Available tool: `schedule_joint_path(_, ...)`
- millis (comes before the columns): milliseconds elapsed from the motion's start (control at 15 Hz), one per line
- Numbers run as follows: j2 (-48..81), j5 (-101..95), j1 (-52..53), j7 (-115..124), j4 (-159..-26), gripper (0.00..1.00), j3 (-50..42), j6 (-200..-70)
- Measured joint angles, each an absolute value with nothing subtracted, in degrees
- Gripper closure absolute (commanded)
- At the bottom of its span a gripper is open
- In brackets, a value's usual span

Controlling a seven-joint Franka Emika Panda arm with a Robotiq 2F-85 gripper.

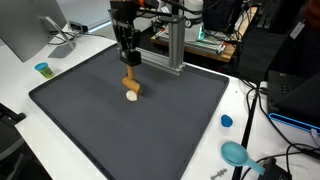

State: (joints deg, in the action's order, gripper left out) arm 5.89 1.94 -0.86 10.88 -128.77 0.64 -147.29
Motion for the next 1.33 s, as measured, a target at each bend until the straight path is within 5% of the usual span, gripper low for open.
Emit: schedule_joint_path(1333, 10.64, -5.22, 1.95, 16.65, -125.24, 0.78, -0.04, -148.98)
